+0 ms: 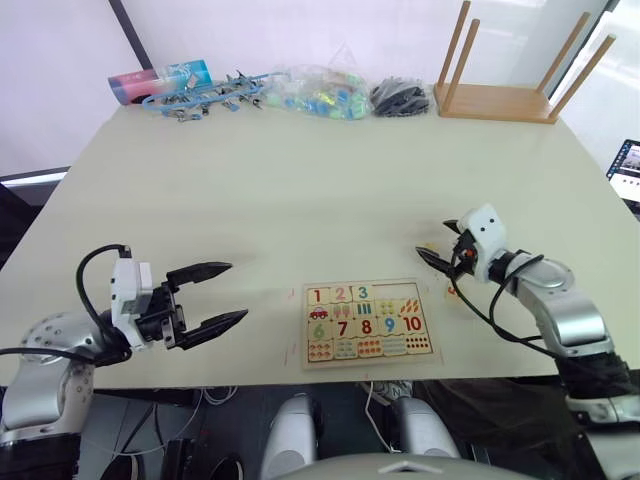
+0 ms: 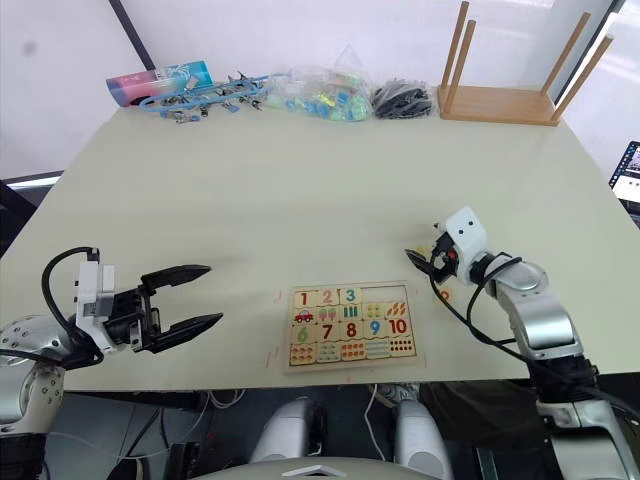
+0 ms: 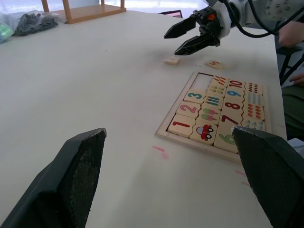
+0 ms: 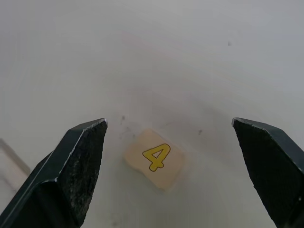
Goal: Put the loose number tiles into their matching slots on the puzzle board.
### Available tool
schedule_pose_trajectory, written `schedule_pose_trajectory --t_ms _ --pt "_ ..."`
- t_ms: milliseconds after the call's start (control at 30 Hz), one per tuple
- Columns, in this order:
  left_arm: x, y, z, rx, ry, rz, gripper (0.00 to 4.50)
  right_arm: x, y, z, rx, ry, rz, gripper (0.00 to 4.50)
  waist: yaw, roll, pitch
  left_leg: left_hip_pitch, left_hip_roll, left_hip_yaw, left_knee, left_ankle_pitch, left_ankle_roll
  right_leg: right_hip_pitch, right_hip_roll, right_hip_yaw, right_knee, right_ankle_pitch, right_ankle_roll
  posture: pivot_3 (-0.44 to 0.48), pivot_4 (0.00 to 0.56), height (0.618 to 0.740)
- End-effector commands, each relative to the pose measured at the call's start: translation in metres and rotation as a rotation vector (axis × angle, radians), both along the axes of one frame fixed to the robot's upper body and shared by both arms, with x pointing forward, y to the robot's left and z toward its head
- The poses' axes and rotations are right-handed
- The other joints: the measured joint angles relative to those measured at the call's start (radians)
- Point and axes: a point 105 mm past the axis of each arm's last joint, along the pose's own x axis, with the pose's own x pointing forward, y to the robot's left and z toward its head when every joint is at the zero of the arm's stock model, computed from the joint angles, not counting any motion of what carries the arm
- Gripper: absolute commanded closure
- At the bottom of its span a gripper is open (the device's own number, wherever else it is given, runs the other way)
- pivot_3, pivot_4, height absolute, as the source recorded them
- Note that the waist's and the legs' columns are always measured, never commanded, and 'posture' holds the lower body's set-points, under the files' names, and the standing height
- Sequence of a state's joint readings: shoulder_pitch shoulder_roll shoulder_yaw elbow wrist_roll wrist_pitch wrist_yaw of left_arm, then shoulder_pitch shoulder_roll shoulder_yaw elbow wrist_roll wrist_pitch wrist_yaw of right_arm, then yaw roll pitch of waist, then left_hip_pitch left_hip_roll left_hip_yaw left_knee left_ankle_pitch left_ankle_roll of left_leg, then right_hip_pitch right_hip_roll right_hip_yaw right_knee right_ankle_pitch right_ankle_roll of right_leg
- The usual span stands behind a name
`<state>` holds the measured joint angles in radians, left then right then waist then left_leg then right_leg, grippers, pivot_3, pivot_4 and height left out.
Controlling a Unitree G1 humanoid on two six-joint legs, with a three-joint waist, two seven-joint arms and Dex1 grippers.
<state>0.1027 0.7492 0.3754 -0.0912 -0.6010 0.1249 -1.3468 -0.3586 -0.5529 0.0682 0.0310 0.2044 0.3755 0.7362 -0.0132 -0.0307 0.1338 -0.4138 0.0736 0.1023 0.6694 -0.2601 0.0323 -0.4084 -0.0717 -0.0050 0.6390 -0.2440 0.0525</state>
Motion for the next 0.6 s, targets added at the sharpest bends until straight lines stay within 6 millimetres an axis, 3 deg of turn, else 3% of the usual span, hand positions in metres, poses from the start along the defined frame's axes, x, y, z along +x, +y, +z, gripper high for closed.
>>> schedule_pose_trajectory --t_ms 33,233,600 --pt "0.000 -0.011 0.010 0.002 -0.033 -0.052 0.00 0.003 -0.001 0.007 -0.045 0.014 0.168 0.09 -0.001 0.000 0.000 0.000 0.000 0.000 0.000 0.000 0.000 0.000 0.000 0.000 0.000 0.000 0.000 0.000 0.150 0.738" --pt "0.003 -0.017 0.012 0.004 -0.034 -0.076 0.00 0.009 -0.005 -0.004 -0.154 0.123 0.392 0.09 -0.001 0.000 0.000 0.001 0.000 0.000 0.000 0.000 0.000 0.000 0.001 0.000 0.001 0.000 0.000 0.000 0.150 0.738" --pt "0.000 -0.010 0.015 0.018 -0.035 -0.067 0.00 0.021 -0.004 -0.012 -0.287 0.157 0.586 0.09 -0.004 0.001 0.001 0.001 0.000 0.001 0.000 0.000 0.000 0.000 0.001 0.000 0.001 0.000 0.000 0.000 0.150 0.738"
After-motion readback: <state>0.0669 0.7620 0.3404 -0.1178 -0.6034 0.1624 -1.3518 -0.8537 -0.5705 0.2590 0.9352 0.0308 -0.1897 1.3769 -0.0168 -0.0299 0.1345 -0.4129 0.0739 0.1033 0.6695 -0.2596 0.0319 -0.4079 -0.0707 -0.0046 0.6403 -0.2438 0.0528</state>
